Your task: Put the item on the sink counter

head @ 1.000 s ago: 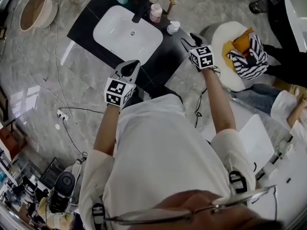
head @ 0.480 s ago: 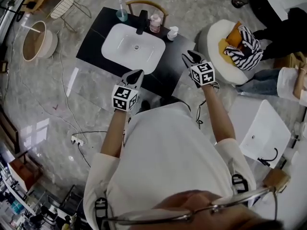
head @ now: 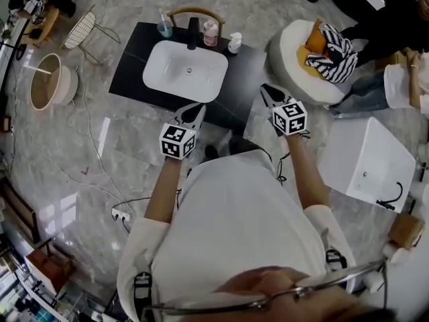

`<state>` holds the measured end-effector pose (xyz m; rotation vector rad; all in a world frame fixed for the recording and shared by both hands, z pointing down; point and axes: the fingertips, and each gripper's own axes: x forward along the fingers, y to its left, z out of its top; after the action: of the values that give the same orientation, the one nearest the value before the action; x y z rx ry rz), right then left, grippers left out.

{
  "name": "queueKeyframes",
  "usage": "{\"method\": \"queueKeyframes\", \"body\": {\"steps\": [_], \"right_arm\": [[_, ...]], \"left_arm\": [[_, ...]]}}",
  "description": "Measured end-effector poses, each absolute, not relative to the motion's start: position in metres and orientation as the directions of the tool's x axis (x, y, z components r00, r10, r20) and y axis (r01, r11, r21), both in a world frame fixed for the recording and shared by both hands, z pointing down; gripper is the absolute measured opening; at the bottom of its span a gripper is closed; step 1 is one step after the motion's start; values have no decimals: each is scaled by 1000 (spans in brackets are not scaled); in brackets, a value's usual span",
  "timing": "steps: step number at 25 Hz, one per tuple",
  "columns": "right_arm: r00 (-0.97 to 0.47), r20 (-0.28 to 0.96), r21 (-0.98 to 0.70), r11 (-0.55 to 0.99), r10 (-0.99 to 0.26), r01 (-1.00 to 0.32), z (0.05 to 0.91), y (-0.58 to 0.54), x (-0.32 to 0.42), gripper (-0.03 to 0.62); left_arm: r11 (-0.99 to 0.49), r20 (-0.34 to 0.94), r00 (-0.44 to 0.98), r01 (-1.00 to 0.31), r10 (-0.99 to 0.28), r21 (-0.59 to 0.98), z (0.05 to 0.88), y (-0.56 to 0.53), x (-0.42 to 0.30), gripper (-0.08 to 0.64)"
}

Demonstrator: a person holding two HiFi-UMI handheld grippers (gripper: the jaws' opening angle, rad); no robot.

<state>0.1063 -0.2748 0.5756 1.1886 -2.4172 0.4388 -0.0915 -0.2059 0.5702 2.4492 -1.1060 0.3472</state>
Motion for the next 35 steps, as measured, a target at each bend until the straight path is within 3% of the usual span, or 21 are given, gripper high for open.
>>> {"method": "queueKeyframes", "body": {"steps": [8,26,35], "right_arm": [[-547,420,-114,556,-724,-823,544,-233,127,12],[-660,267,-185,635,-702,-750,473,-200,180,6],[-654,256,-208,620,-712,-757,471,-199,200,6]], "left_arm": [[-619,344,667,-744,-661,253,541,-188,-76,5],[-538,279,582,-813,-764,223,487,-176,-30,5],[-525,275,570,-821,-774,224,484,-171,-18,5]]}}
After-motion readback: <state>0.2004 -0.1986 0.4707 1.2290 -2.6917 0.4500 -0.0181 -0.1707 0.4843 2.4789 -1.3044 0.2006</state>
